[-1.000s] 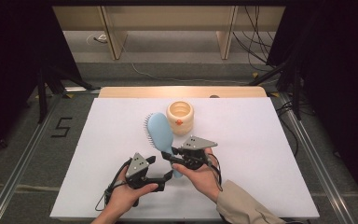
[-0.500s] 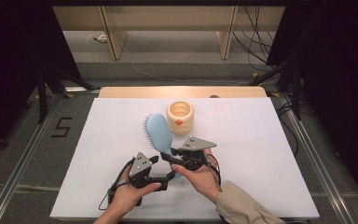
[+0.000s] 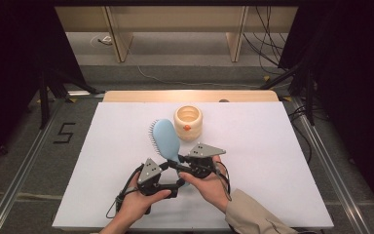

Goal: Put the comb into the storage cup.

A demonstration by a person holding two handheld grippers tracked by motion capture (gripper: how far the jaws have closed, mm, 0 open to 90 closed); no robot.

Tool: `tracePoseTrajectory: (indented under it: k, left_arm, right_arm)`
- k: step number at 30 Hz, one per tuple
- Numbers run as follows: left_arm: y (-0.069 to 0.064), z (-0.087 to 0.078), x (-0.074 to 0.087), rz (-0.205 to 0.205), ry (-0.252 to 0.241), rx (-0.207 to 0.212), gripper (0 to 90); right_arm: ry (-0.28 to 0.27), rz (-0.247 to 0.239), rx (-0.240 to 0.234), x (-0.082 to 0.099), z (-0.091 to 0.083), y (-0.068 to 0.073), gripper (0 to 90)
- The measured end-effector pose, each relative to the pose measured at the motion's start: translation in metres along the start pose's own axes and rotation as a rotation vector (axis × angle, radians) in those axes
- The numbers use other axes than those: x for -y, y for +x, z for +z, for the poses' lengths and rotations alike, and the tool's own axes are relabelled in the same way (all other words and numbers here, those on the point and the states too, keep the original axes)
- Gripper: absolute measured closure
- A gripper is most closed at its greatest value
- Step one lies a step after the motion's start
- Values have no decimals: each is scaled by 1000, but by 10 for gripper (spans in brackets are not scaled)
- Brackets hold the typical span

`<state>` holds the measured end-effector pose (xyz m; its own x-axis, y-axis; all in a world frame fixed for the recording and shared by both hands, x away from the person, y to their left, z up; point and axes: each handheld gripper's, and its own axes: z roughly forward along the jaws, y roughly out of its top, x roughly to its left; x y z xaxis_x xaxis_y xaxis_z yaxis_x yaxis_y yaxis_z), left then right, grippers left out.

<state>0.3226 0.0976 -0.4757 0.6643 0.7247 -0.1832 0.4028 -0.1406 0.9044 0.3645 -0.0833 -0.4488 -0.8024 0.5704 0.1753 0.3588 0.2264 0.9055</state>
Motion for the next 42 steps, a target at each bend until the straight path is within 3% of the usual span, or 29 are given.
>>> tracePoseTrajectory:
  k: [22, 42]
  left_arm:
    - [0, 6, 1, 0, -4, 11, 288]
    - [0, 7, 2, -14, -25, 50, 451]
  right_arm:
    - [0, -1, -2, 0, 0, 0, 703]
    - [0, 1, -3, 1, 1, 0, 703]
